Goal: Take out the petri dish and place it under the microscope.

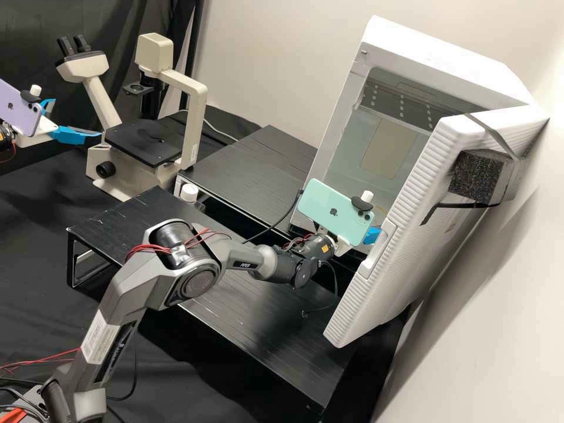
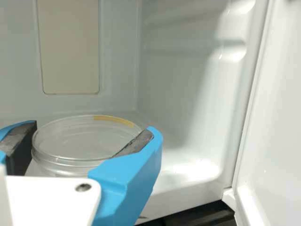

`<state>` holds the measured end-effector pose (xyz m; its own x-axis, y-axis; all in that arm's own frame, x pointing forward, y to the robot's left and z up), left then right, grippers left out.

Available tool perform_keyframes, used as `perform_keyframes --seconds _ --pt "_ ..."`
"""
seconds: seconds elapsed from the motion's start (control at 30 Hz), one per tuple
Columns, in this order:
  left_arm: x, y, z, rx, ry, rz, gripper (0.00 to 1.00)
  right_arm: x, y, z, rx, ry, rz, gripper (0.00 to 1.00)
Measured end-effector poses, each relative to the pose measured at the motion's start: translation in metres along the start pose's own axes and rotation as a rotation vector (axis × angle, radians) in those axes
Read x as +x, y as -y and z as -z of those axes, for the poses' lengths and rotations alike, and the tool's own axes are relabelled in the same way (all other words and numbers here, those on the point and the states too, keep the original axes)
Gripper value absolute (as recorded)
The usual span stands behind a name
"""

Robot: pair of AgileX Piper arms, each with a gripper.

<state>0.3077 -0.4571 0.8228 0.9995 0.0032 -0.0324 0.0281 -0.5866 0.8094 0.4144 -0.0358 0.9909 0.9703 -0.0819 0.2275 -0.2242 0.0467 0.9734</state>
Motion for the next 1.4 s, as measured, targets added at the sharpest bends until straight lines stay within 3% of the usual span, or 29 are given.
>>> perform_keyframes --seconds 0.37,0.7,0.83,1.0,1.2,1.4 --pt "0.000 0.000 0.000 0.000 0.000 0.000 1.00 -0.069 0.006 -0.002 0.024 -0.061 -0.037 0.00" --pt "0.000 0.000 0.000 0.000 0.000 0.000 1.00 -0.134 0.018 0.024 0.106 -0.214 -0.076 0.00" --pt "0.000 0.000 0.000 0.000 0.000 0.000 1.00 -0.153 0.034 0.044 0.127 -0.297 -0.034 0.00" --pt "0.000 0.000 0.000 0.000 0.000 0.000 1.00 -0.174 0.063 0.075 0.148 -0.396 0.076 0.00" --pt "0.000 0.000 0.000 0.000 0.000 0.000 1.00 -0.198 0.097 0.125 0.136 -0.576 0.205 0.00" --pt "0.000 0.000 0.000 0.000 0.000 0.000 1.00 -0.209 0.121 0.165 0.128 -0.629 0.257 0.00"
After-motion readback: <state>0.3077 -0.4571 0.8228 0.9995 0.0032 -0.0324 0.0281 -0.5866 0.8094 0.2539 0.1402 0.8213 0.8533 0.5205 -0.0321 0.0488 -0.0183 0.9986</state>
